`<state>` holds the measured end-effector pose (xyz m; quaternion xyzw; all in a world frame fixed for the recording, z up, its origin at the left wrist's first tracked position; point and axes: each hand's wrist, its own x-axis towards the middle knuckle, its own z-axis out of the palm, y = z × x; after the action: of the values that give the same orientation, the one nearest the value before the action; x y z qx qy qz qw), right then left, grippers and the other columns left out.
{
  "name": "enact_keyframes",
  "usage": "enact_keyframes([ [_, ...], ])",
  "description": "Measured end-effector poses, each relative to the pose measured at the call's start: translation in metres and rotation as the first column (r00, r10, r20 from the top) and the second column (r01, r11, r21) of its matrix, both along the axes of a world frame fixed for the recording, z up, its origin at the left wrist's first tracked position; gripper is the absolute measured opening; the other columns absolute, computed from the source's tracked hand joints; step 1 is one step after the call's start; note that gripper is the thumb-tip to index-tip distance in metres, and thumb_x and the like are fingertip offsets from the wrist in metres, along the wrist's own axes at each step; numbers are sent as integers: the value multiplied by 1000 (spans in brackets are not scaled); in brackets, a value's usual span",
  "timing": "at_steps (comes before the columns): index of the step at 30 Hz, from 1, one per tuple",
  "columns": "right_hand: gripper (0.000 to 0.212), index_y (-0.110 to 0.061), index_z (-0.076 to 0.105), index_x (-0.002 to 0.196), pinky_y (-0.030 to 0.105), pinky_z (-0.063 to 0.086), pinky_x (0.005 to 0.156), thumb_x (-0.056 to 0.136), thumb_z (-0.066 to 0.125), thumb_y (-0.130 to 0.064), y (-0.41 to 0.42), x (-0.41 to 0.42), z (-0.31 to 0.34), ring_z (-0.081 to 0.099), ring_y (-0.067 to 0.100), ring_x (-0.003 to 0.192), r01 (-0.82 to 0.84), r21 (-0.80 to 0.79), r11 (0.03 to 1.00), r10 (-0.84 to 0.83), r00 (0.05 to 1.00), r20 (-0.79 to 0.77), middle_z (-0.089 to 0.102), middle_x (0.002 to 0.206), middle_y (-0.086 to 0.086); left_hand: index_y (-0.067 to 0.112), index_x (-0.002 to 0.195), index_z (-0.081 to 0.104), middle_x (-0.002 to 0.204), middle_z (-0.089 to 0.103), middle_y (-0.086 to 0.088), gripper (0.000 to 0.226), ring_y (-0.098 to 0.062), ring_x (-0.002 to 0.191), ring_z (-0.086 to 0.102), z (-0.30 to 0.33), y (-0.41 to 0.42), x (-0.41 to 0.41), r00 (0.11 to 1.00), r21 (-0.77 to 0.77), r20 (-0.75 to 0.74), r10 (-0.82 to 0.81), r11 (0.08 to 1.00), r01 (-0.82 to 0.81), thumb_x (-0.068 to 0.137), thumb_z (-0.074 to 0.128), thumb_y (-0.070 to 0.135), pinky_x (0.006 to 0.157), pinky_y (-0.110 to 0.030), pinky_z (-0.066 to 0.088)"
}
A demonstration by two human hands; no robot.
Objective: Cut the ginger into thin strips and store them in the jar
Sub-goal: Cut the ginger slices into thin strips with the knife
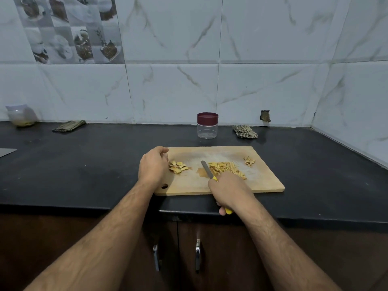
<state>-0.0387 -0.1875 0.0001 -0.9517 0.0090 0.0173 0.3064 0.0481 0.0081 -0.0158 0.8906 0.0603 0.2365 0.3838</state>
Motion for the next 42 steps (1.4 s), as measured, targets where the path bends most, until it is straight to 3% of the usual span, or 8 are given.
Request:
enact_keyframes([
  [6,25,-13,53,89,38,58,73,96,35,-30,-3,0,-6,63,12,42,-18,-12,1000,18,999,38,67,58,3,27,124,64,105,66,8,32,-9,92,60,11,6,13,986,113,-127,-106,986,121,96,51,19,79,-29,51],
  [13,32,-13,60,99,26,46,58,99,34,-31,-3,-4,-7,60,11,41,-7,-45,999,10,998,66,60,50,-1,28,115,68,94,66,16,27,-4,90,60,21,9,13,926,321,-296,-235,888,328,89,69,24,78,-23,46],
  [22,32,-14,60,98,25,46,57,100,34,-33,-3,-6,-6,60,9,41,-5,-55,998,9,998,69,62,55,-2,32,102,74,100,71,13,13,-6,90,61,16,7,12,968,416,-164,-190,877,242,95,62,30,80,-29,52],
  [27,32,-15,59,100,25,46,58,100,32,-33,-1,-8,-6,60,10,41,6,-66,998,-1,996,84,62,55,-1,22,101,75,97,71,9,14,-7,89,62,29,-3,8,971,280,-62,-230,930,238,95,63,21,79,-25,51],
  [32,28,-16,55,94,26,50,61,99,31,-31,-1,-11,-6,64,13,46,44,-42,998,-39,992,123,66,60,1,17,83,74,70,71,2,10,-11,58,61,32,-35,-3,939,-19,-148,-310,950,311,91,67,17,56,-26,53],
  [36,31,-12,58,102,30,55,71,99,32,-30,-2,-12,-2,66,16,51,41,-32,999,-38,996,77,69,64,4,14,74,69,62,68,-1,17,-13,52,57,12,-58,-6,914,-89,-244,-324,946,311,91,67,12,71,-33,58],
  [39,34,-12,60,120,32,52,76,100,37,-29,-6,-13,5,67,24,75,50,-108,993,-47,998,31,70,89,5,16,73,67,64,71,-1,18,-13,53,60,8,-62,-6,928,-58,-238,-286,958,281,91,66,15,74,-31,58],
  [42,32,-16,55,129,33,44,76,101,42,-27,-8,-19,13,60,25,102,57,-248,967,-55,998,13,64,118,5,17,89,70,77,73,-1,6,-13,69,66,10,-57,-8,943,5,-215,-254,965,261,93,64,16,75,-29,56],
])
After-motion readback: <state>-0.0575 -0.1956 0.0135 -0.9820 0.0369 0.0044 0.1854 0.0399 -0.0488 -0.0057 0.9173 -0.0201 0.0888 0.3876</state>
